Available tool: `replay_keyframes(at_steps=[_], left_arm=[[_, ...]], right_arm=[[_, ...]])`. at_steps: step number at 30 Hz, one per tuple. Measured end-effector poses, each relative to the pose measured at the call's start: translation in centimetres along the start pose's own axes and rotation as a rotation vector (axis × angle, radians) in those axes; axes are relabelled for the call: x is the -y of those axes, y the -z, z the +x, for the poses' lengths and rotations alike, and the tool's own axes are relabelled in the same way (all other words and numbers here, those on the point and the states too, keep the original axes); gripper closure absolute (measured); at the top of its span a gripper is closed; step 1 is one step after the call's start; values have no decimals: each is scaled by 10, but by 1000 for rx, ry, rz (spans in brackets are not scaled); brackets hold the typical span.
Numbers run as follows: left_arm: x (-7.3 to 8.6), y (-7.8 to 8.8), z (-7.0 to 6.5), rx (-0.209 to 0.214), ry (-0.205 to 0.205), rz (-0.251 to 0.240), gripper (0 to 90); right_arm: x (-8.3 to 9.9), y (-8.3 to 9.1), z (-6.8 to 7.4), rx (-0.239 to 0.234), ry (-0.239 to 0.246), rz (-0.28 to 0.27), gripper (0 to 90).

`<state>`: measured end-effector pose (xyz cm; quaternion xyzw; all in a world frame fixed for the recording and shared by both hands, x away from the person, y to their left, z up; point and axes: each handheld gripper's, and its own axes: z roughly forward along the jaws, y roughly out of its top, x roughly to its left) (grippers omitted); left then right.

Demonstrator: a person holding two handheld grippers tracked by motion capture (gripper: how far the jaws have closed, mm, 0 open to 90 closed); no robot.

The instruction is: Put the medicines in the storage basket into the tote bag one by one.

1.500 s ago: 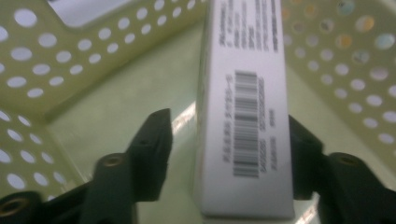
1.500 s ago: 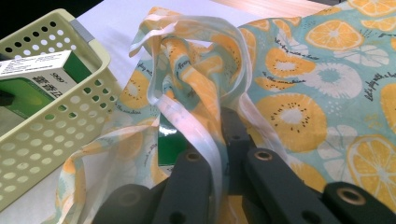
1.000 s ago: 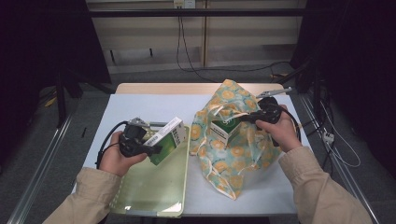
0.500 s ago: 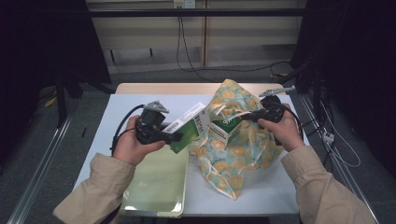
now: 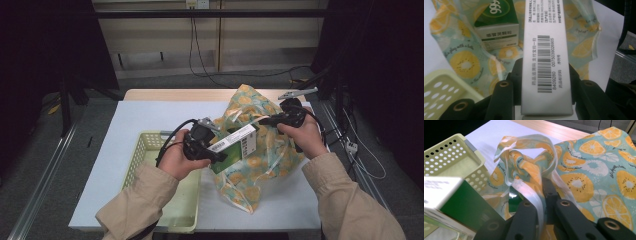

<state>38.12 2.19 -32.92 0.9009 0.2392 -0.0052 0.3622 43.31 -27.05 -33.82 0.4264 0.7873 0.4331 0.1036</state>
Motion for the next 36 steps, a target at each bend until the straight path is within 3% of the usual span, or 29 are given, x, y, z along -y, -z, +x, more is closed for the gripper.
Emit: replay_keyframes(at_steps=[7, 14, 17, 25, 36], left_arm=[[-10, -25, -5, 20, -23, 30, 633], [-16, -49, -3, 21, -5, 45, 632], [-18, -54, 0, 19, -16, 53, 632], [-23, -68, 4, 16, 3, 55, 632], [-32, -87, 10, -21, 38, 58, 631]], right_arm=[[-4, 3, 0, 7, 3, 1, 894], [-6, 3, 1, 7, 8, -2, 894], [-6, 3, 1, 10, 6, 0, 894], [-6, 4, 0, 4, 3, -7, 894], [-6, 4, 0, 7, 5, -8, 894]])
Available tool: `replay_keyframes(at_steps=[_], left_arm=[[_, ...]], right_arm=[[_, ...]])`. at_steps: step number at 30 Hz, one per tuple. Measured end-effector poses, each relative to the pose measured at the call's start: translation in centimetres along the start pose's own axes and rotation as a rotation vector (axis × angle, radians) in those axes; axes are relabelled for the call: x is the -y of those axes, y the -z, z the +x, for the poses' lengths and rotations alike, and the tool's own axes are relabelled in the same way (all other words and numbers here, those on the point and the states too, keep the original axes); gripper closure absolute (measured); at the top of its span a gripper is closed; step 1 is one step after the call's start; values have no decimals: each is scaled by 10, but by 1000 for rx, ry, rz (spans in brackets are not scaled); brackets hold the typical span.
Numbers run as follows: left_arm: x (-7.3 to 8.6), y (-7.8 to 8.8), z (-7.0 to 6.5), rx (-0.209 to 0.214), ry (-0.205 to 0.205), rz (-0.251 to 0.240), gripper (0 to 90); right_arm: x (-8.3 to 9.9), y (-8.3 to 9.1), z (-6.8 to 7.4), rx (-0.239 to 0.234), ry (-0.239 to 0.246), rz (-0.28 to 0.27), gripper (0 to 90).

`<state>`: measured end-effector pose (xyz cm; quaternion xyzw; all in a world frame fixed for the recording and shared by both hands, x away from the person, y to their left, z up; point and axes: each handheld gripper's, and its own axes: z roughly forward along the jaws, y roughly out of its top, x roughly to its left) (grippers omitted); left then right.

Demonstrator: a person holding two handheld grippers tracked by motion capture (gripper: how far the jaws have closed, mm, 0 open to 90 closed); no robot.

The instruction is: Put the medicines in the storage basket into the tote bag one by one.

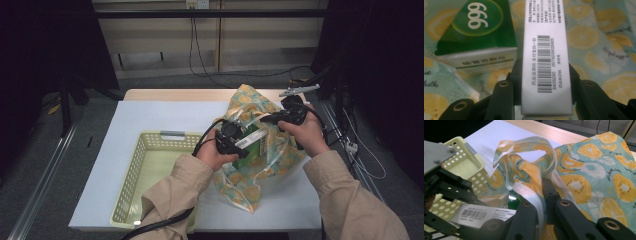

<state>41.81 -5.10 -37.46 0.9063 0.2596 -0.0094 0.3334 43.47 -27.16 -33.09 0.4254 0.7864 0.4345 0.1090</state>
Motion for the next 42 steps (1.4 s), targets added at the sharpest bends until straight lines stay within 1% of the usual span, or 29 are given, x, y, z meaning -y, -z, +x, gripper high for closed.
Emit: replay_keyframes(at_steps=[1, 3, 7, 9, 15, 17, 18, 20, 21, 22, 23, 24, 25, 26, 29, 30, 31, 32, 33, 34, 37, 40, 42], left_arm=[[-1, -1, 0, -10, 11, -3, 631], [-5, -4, 2, -21, 10, 3, 631], [-14, -10, 6, -19, 32, -14, 631], [-17, -13, 7, -33, 24, -16, 632], [-24, -20, 10, -46, 35, -31, 633], [-28, -23, 12, -58, 43, -41, 633], [-29, -25, 12, -61, 42, -43, 632], [-33, -30, 13, -79, 35, -66, 628], [-34, -32, 13, -83, 32, -82, 619], [-34, -33, 14, -60, 42, -102, 603], [-34, -33, 14, -40, 47, -107, 539], [-33, -33, 12, -44, 58, -114, 441], [-33, -31, 10, -58, 42, -91, 353], [-32, -29, 9, -56, 37, -79, 283], [-28, -17, 6, -35, 23, -60, 264], [-26, -12, 5, -33, 3, -60, 245], [-24, -7, 5, -33, -1, -58, 240], [-22, -2, 4, -34, 7, -63, 233], [-20, 4, 5, -37, -1, -67, 226], [-18, 10, 6, -42, -12, -67, 224], [-12, 25, 11, -72, 7, -90, 211], [-5, 35, 17, -114, 15, -85, 187], [1, 37, 20, -118, 16, -72, 177]], right_arm=[[0, 0, 0, -2, 0, 0, 894], [0, 0, 0, -3, 0, 0, 894], [-1, 2, 0, -8, -5, -4, 894], [-1, 2, -1, -8, -6, -5, 894], [0, 3, -5, -9, -14, -12, 894], [-1, 4, -6, -8, -16, -15, 894], [-1, 4, -6, -7, -16, -16, 894], [-1, 5, -6, -4, -18, -19, 894], [-1, 5, -7, -3, -18, -21, 894], [-1, 6, -7, -1, -22, -21, 894], [-1, 6, -8, 4, -21, -17, 894], [-1, 6, -9, 6, -19, -15, 894], [0, 6, -9, 5, -17, -13, 894], [1, 6, -10, 5, -15, -9, 894], [3, 6, -12, 7, -22, -10, 894], [4, 6, -12, 9, -24, -11, 894], [4, 6, -13, 10, -23, -10, 894], [5, 6, -13, 13, -23, -8, 894], [6, 7, -14, 15, -25, -10, 894], [6, 8, -15, 16, -27, -14, 894], [8, 12, -18, 31, -35, -14, 894], [9, 14, -21, 39, -39, -17, 894], [9, 15, -22, 45, -43, -27, 894]])
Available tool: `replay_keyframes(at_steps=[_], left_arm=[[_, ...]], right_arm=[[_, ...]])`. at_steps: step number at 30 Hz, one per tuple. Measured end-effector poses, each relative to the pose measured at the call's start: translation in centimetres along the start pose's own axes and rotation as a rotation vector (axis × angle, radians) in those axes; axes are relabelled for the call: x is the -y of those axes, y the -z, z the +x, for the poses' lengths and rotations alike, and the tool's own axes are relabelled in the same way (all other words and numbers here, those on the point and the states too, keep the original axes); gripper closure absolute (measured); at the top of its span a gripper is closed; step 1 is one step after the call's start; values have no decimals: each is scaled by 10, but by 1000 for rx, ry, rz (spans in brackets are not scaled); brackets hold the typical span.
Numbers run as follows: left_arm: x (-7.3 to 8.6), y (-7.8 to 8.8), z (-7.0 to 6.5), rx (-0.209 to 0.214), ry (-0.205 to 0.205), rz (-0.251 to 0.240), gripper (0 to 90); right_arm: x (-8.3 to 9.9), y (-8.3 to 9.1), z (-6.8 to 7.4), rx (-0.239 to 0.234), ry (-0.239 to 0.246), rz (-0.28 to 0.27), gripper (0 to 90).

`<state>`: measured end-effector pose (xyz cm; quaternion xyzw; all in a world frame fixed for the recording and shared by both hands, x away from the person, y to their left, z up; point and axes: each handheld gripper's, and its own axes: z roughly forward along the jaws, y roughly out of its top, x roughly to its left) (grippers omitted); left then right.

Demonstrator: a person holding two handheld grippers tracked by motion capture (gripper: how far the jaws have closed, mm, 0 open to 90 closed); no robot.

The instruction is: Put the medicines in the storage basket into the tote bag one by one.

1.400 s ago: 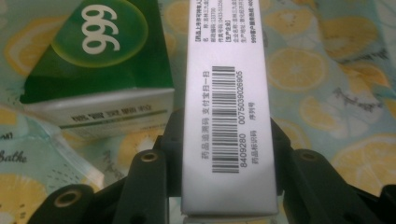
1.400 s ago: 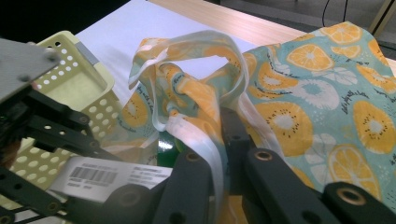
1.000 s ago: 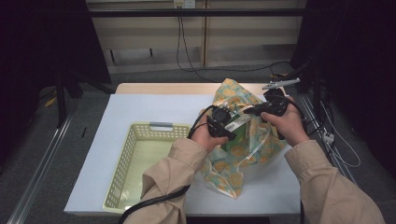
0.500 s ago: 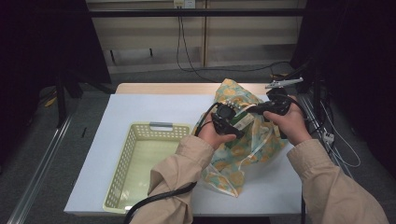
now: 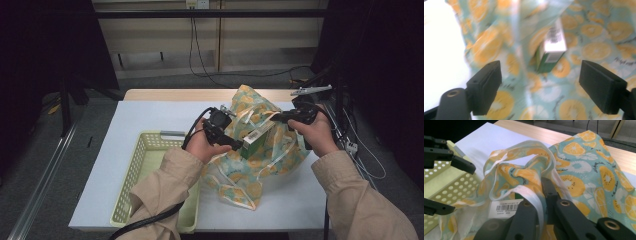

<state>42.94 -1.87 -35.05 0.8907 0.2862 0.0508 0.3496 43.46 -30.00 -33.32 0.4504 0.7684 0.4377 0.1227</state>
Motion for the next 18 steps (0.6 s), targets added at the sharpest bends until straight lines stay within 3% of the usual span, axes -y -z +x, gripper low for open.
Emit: replay_keyframes(at_steps=[8, 13, 18], left_arm=[[16, -12, 9, -26, -10, 74, 181], [20, -19, 10, -26, -1, 87, 200], [24, -23, 10, -58, -27, 117, 237]], right_arm=[[-2, 3, -7, 23, -10, -7, 894], [-3, 5, -10, 28, -18, -11, 894], [-4, 5, -13, 32, -16, -11, 894]])
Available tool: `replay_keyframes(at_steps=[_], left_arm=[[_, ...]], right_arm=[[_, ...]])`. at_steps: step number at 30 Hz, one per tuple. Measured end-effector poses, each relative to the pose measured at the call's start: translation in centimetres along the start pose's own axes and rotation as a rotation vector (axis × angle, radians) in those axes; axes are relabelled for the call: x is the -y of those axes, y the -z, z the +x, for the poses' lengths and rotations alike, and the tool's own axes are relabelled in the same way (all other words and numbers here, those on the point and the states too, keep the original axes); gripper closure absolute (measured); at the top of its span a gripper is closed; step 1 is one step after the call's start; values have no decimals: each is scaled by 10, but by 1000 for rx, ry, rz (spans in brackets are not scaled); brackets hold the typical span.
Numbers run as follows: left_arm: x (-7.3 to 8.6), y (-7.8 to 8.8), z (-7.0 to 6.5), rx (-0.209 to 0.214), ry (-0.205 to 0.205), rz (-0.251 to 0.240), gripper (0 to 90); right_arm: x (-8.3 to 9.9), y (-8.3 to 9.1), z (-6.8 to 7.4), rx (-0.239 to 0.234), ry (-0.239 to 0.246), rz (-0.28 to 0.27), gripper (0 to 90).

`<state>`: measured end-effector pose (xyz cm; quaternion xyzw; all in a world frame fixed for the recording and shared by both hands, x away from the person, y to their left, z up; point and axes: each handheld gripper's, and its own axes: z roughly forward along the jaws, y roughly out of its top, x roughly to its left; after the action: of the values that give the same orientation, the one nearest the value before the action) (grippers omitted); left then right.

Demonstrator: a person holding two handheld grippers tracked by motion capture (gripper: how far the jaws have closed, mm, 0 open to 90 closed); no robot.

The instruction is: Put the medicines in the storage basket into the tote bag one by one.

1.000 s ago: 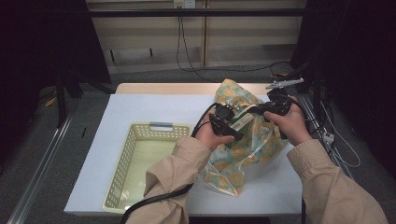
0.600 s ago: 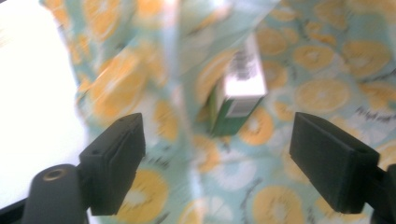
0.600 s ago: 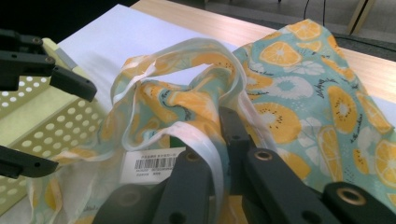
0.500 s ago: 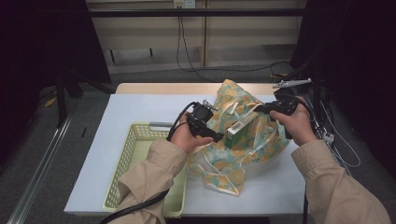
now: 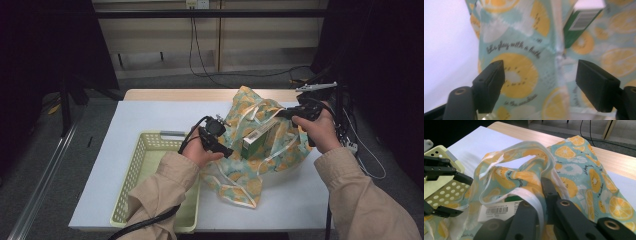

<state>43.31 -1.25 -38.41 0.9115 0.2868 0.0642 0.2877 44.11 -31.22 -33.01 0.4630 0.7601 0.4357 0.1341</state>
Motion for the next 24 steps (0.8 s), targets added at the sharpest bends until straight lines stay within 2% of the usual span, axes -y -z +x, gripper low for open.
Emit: replay_keyframes(at_steps=[3, 6, 9, 14, 15, 16, 18, 21, 22, 24], left_arm=[[0, -1, -2, -20, -33, 19, 321], [0, -3, -2, -15, -34, 26, 408], [0, -6, -3, -10, -40, 36, 558], [-1, -6, -2, 5, -31, 40, 784], [-1, -6, -2, 4, -12, 34, 828], [-1, -4, -1, 8, -10, 31, 857], [-3, 0, 1, 21, 1, 25, 893], [-6, 8, 2, 36, 24, 10, 900], [-8, 11, 2, 25, 34, -2, 900], [-10, 17, 5, 56, 58, -23, 900]], right_arm=[[-1, 0, 0, -5, 0, -4, 894], [-1, 0, 1, -9, 4, -4, 894], [-1, 0, 1, -8, 5, -5, 894], [-1, 1, 2, -13, 11, -7, 894], [-1, 1, 2, -13, 10, -5, 894], [-1, 1, 3, -14, 9, -7, 894], [0, 1, 3, -17, 12, -6, 894], [0, 1, 4, -17, 10, -7, 894], [0, 2, 4, -17, 12, -10, 894], [1, 2, 4, -18, 10, -13, 894]])
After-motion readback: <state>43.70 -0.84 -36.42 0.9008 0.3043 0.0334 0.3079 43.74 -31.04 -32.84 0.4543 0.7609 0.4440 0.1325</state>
